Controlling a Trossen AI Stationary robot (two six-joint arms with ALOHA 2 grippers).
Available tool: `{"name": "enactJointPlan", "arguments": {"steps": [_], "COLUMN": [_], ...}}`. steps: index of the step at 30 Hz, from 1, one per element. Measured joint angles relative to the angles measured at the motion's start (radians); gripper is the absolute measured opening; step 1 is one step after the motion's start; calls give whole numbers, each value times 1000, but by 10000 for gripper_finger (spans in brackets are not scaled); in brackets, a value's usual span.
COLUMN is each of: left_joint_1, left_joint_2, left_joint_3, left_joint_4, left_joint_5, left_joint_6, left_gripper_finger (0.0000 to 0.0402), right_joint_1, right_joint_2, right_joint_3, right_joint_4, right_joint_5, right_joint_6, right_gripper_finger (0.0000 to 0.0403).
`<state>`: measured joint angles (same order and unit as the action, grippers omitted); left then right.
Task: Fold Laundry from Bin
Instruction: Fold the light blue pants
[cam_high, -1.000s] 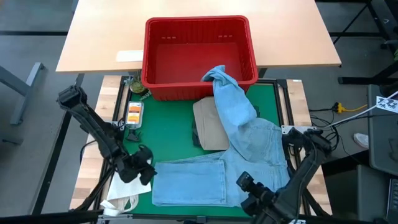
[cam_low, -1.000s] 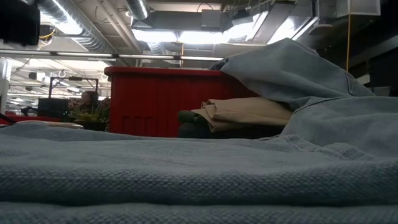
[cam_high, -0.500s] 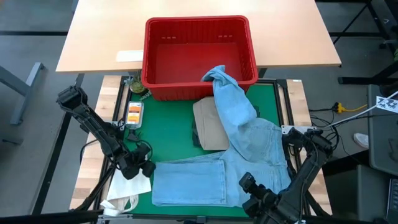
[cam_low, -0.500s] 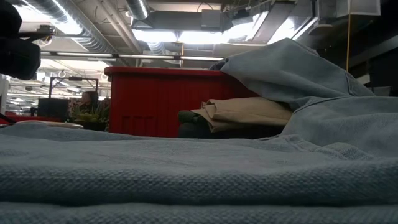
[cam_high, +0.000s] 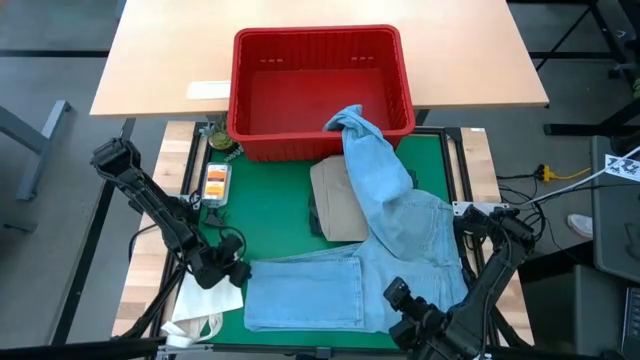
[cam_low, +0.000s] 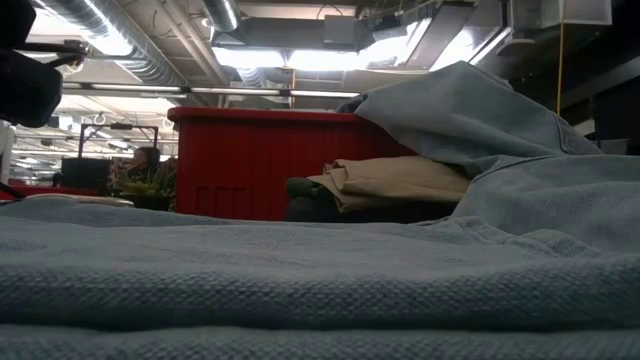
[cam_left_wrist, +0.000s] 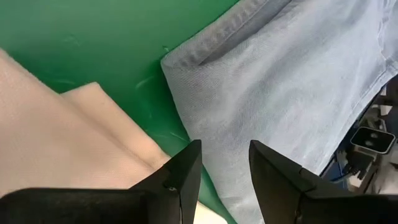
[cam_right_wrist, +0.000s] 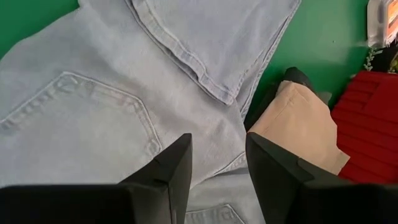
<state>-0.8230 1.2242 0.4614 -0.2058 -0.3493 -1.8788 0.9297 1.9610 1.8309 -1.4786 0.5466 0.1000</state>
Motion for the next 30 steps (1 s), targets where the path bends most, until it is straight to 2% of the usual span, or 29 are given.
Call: {"name": "enactJointPlan", "arguments": {"steps": [4, 8, 13, 22, 25, 30], "left_joint_1": [0, 0, -1, -1, -1, 0], "left_joint_2": [28, 107, 186, 212, 214, 215], "left_joint_3": [0, 0, 0, 2, 2, 20], "left_joint_4": [10, 91, 170, 212, 218, 223], "left_joint_5": [3, 45, 47, 27, 28, 49], "left_joint_6": [-24, -30, -31, 27, 27, 30], "left_gripper_finger": [128, 128, 128, 125, 106, 36], "right_joint_1": [0, 0, 0, 0, 0, 0], "right_joint_2": [0, 0, 0, 0, 0, 0], "right_joint_3": [0, 0, 0, 0, 0, 0], "right_joint_4": [18, 19, 19, 19, 20, 20], "right_joint_5": [0, 0, -1, -1, -1, -1], "right_joint_6": [0, 0, -1, -1, -1, -1], "right_gripper_finger": [152, 152, 152, 152, 152, 152]}}
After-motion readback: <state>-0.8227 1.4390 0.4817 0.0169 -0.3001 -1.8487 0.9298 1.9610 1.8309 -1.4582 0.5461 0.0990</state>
